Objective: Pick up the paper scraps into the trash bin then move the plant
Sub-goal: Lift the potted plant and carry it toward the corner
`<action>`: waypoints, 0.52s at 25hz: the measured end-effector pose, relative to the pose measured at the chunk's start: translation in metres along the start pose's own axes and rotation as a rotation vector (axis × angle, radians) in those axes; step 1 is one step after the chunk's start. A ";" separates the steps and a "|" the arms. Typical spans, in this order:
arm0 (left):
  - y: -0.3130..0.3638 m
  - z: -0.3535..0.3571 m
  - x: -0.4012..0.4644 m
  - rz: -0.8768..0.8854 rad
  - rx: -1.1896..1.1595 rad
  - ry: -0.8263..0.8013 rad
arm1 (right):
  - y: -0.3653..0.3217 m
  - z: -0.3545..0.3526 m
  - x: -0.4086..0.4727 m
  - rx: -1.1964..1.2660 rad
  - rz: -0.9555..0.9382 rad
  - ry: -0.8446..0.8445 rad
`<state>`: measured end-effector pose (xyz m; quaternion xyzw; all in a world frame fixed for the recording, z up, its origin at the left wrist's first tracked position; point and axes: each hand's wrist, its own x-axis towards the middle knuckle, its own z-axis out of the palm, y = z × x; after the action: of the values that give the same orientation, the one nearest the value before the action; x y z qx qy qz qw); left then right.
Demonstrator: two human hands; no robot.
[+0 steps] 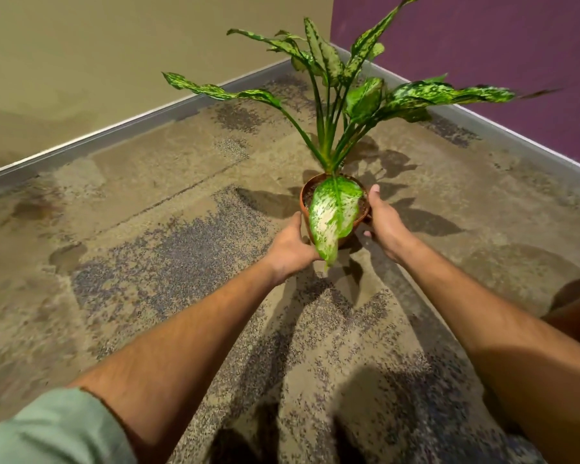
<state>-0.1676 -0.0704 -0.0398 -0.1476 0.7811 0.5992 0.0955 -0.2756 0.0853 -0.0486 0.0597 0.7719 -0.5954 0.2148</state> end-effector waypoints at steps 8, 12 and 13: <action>0.005 0.005 0.007 0.030 0.024 0.130 | 0.001 0.011 -0.060 0.107 0.069 -0.003; 0.002 -0.001 0.014 0.022 -0.035 0.143 | 0.011 0.010 -0.074 0.111 0.075 -0.069; 0.001 -0.002 0.016 0.033 -0.045 0.144 | 0.014 0.009 -0.075 0.105 0.076 -0.070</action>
<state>-0.1829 -0.0738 -0.0432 -0.1794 0.7745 0.6060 0.0260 -0.2011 0.0925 -0.0326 0.0793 0.7287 -0.6283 0.2609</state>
